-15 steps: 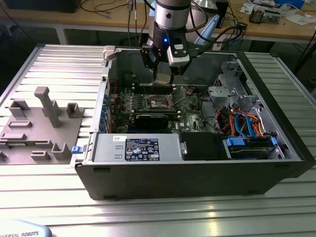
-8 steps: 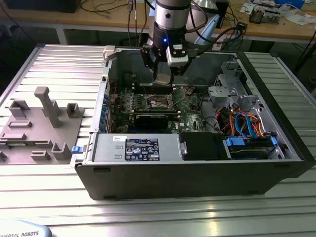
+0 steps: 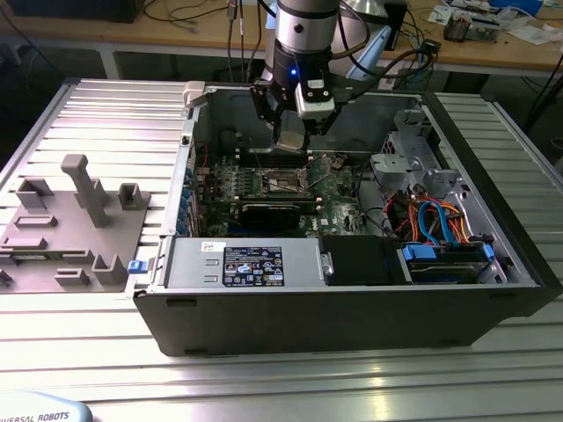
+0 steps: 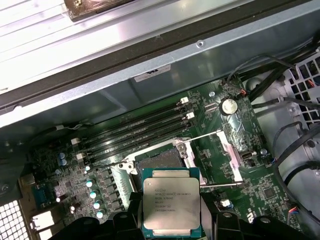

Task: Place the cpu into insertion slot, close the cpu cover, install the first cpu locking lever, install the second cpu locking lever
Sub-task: 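Place the cpu into insertion slot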

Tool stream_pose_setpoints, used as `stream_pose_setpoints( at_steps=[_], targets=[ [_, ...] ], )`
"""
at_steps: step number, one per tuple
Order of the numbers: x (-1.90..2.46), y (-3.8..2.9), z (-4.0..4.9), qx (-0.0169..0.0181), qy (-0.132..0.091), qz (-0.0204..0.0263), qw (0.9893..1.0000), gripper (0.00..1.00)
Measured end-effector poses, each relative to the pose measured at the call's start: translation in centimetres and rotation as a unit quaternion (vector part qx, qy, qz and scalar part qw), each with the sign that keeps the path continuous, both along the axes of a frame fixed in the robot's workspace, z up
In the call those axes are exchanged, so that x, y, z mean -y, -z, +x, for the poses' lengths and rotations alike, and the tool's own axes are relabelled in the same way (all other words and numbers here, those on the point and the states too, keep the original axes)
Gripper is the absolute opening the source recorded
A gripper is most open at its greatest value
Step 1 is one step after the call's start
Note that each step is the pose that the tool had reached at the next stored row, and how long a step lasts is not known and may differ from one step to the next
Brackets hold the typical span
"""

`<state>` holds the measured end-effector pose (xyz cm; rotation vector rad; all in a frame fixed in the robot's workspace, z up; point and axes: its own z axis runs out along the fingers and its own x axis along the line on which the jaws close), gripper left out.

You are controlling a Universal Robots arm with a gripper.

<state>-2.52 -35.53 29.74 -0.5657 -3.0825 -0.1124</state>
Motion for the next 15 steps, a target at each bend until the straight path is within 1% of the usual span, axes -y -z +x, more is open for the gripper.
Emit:
stream_pose_setpoints(
  at_steps=[15],
  targets=[
    [0.00,0.23,0.00,0.0000,0.014,0.0000,0.9999,0.54]
  ],
)
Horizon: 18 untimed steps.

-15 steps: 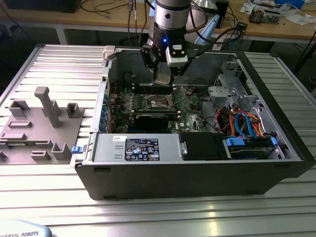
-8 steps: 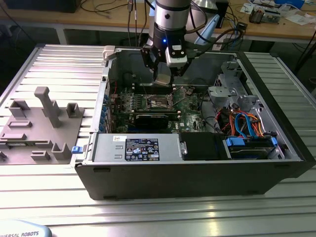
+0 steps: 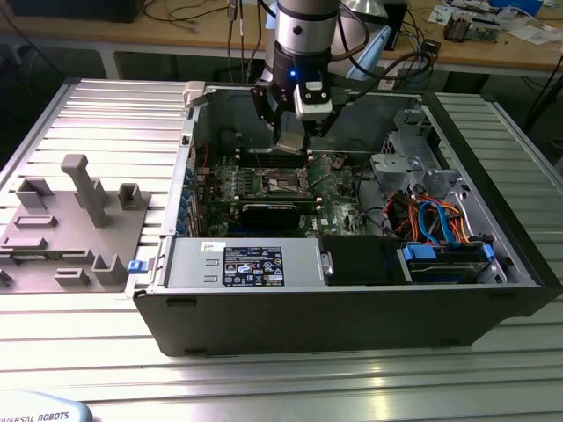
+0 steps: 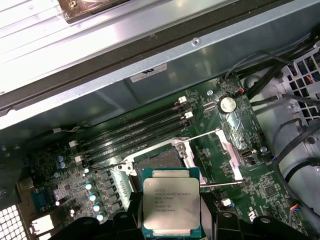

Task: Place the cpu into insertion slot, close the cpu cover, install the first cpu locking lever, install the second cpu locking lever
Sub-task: 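Place the cpu into insertion slot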

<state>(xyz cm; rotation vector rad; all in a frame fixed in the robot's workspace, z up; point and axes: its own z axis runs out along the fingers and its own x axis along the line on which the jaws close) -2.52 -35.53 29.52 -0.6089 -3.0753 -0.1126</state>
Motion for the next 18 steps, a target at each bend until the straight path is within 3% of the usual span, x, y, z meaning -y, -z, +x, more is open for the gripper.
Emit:
stream_pose_setpoints(
  at_steps=[18],
  targets=[
    [0.00,0.33,0.00,0.0000,0.026,0.0000,0.9997,0.54]
  ],
)
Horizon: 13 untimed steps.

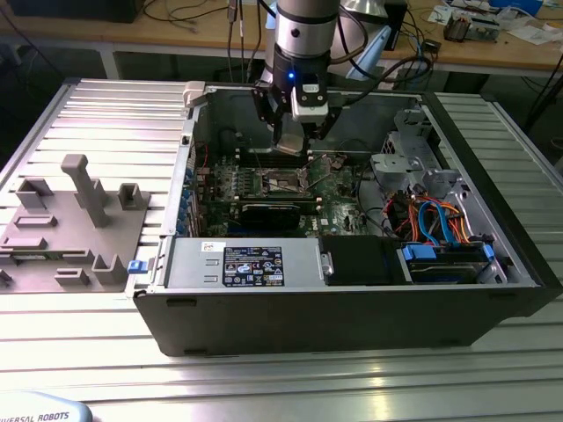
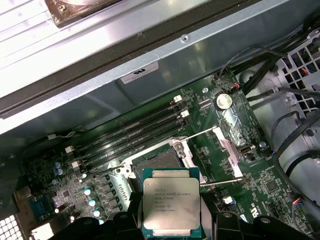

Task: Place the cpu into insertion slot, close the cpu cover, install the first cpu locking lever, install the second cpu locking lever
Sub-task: 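Place the cpu into insertion slot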

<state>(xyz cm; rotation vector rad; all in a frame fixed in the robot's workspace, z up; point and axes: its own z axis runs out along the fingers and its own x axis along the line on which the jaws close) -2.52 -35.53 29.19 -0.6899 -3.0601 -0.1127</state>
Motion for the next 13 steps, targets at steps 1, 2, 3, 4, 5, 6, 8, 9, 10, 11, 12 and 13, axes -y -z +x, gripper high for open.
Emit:
stream_pose_setpoints(
  at_steps=[1,2,3,4,5,6,8,9,10,11,12,13],
  targets=[
    [0.00,0.02,0.00,0.0000,0.002,0.0000,1.0000,0.54],
    [0.00,0.03,0.00,0.0000,0.003,0.0000,1.0000,0.54],
    [0.00,0.05,0.00,0.0000,0.004,0.0000,1.0000,0.54],
    [0.00,0.07,0.00,0.0000,0.006,0.0000,1.0000,0.54],
    [0.00,0.08,0.00,0.0000,0.007,0.0000,1.0000,0.54],
    [0.00,0.10,0.00,0.0000,0.009,0.0000,1.0000,0.54],
    [0.00,0.13,0.00,0.0000,0.012,0.0000,0.9999,0.54],
    [0.00,0.15,0.00,0.0000,0.014,0.0000,0.9999,0.54],
    [0.00,0.18,0.00,0.0000,0.017,0.0000,0.9999,0.54],
    [0.00,0.20,0.00,0.0000,0.018,0.0000,0.9998,0.54],
    [0.00,0.22,0.00,0.0000,0.020,0.0000,0.9998,0.54],
    [0.00,0.24,0.00,0.0000,0.022,0.0000,0.9997,0.54]
  ],
)
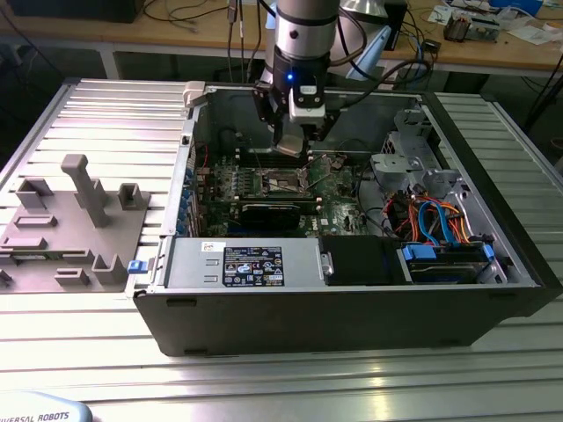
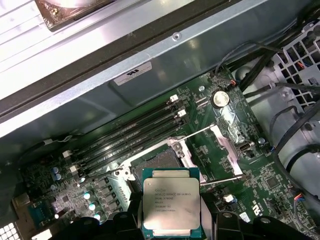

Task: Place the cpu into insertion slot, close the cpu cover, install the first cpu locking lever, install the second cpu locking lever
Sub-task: 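Place the cpu into insertion slot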

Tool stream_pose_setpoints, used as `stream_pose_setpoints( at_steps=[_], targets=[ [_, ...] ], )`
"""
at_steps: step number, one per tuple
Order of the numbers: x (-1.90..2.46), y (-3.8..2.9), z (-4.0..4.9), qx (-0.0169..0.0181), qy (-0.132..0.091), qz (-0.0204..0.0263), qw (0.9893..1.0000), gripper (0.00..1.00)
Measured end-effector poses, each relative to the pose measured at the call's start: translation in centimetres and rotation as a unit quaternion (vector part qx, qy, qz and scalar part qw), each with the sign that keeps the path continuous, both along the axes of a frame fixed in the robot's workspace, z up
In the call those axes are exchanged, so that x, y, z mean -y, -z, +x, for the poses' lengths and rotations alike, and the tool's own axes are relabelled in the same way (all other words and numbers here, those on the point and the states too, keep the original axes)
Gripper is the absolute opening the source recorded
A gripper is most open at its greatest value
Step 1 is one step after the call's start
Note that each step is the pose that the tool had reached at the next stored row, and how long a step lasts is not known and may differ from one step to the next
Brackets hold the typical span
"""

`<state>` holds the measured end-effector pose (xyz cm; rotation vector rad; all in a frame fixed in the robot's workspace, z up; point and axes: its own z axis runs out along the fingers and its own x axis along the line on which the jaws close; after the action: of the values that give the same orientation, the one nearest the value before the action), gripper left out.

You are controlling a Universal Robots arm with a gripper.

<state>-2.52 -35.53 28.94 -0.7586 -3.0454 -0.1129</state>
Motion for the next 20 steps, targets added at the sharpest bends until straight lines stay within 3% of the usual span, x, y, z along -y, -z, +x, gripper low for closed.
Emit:
stream_pose_setpoints(
  at_steps=[10,20],
  targets=[
    [0.00,0.12,0.00,0.0000,0.026,0.0000,0.9997,0.54],
    [0.00,0.25,0.00,0.0000,0.057,0.0000,0.9984,0.54]
  ],
)
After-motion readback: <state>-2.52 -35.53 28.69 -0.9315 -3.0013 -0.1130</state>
